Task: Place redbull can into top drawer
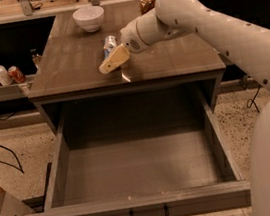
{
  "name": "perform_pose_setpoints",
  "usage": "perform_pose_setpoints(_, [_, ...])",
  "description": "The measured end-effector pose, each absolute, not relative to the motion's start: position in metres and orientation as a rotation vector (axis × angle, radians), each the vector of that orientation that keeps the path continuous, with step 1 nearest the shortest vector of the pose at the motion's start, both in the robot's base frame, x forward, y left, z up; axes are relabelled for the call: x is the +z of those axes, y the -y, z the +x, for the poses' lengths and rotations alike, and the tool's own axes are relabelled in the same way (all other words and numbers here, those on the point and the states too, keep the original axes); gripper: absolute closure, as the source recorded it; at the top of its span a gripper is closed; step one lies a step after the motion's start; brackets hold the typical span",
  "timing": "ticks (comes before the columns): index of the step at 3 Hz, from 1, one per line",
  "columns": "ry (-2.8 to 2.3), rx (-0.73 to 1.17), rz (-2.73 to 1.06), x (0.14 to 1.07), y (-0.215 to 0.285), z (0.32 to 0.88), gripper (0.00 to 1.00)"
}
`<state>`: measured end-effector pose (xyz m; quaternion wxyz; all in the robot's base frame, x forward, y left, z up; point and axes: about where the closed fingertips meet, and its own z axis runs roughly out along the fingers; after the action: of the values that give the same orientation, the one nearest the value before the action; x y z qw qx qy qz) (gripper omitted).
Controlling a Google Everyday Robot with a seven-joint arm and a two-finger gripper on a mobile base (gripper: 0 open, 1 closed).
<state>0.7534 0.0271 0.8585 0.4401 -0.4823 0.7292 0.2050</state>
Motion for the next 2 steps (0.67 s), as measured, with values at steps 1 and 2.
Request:
perform_pose_setpoints(1, [-1.842,0.540,-1.176,0.8482,-0.0349,0.7588,0.00])
perform_pose_setpoints(2, [-1.869,0.563,-1.154,0.8407,-0.0408,0.7601,0.19])
